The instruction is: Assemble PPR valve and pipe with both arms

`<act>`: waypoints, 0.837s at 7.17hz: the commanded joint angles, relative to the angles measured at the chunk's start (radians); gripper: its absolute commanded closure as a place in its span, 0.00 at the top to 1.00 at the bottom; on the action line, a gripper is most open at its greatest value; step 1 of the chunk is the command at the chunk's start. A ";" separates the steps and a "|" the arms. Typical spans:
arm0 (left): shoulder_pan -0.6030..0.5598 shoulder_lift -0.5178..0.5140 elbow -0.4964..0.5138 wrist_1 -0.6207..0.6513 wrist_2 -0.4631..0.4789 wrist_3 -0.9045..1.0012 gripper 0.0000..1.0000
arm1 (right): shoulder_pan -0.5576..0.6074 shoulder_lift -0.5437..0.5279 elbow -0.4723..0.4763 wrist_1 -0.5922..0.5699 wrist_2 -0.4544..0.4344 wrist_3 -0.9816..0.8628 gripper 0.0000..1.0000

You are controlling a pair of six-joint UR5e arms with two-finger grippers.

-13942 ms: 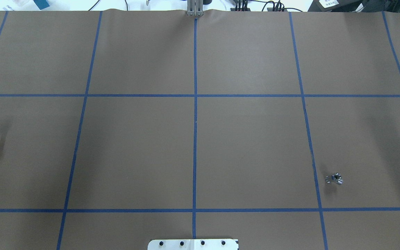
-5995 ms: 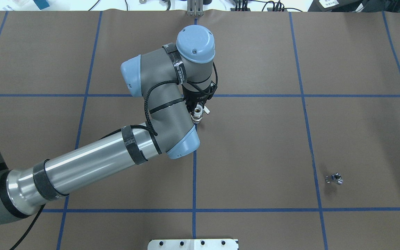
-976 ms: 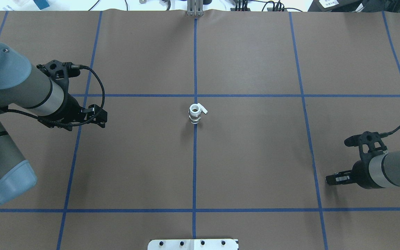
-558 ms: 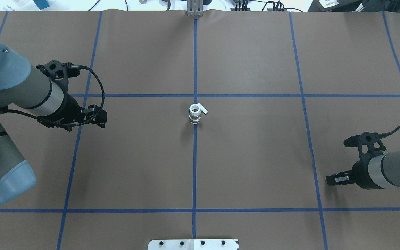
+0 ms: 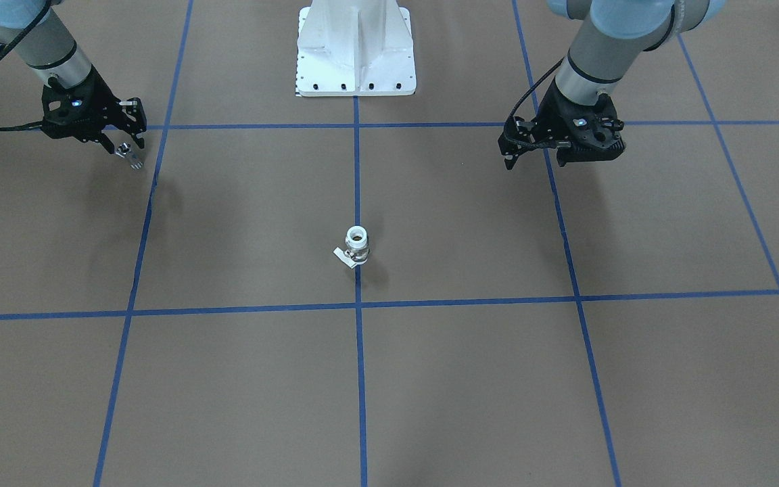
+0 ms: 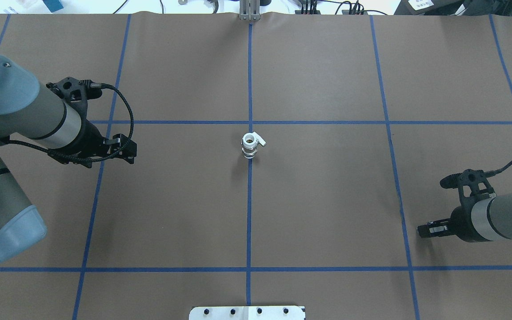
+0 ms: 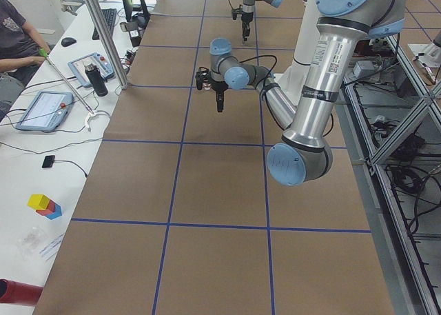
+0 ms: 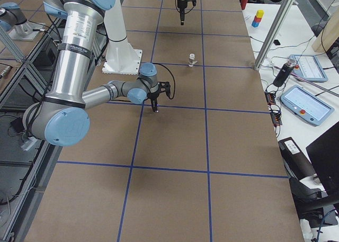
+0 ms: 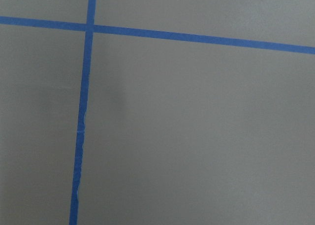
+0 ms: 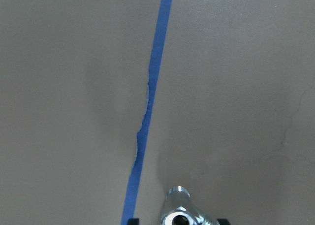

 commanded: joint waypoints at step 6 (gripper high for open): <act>0.000 0.000 -0.002 0.000 0.000 0.000 1.00 | -0.001 0.002 -0.008 0.000 0.000 -0.005 0.27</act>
